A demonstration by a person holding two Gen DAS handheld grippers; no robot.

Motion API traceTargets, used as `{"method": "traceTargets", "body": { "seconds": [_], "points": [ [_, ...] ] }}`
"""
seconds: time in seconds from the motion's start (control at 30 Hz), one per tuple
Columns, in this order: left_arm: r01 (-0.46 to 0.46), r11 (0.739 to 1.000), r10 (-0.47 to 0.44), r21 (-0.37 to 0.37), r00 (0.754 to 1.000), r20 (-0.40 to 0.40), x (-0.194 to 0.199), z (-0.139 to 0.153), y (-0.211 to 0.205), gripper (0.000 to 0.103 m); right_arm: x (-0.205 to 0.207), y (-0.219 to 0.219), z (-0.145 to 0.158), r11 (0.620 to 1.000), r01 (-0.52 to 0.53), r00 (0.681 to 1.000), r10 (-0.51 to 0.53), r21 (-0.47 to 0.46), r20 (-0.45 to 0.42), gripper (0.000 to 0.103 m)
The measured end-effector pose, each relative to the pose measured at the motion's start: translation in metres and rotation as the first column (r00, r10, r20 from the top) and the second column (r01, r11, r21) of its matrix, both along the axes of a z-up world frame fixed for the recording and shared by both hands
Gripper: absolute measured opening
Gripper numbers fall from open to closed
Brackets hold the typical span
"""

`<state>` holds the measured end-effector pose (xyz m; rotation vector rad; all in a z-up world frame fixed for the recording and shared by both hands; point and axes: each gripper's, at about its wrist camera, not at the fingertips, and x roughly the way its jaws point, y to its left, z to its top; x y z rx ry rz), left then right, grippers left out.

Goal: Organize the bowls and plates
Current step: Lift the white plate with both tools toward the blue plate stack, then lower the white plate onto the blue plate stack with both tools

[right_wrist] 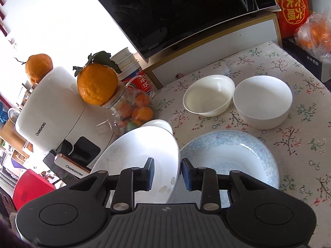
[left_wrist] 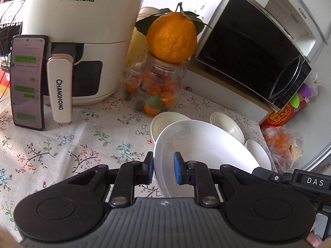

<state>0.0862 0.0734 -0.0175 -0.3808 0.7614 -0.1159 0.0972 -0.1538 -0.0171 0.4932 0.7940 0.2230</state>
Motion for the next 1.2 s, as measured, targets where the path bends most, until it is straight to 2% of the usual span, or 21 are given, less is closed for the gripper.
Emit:
{"method": "traceTargets", "body": {
  "seconds": [0.47,0.77,1.2],
  "points": [
    [0.115,0.992,-0.114,0.046,0.993,-0.027,0.002,-0.015,-0.051,0.017,-0.016,-0.046,-0.005,0.996,0.066,0.996,-0.069,-0.064,-0.051,0.028],
    [0.164,0.976,-0.158,0.144,0.986,-0.047,-0.002,-0.025,-0.074,0.017,-0.018,-0.055,-0.018,0.99,0.086,0.986,-0.101,-0.111,-0.132,0.028],
    [0.183,0.95,-0.171,0.252,0.983,-0.068,-0.003,-0.036,-0.09,0.018,-0.015,-0.053,-0.028,0.982,0.086,0.977,-0.116,-0.166,-0.179,0.028]
  ]
}}
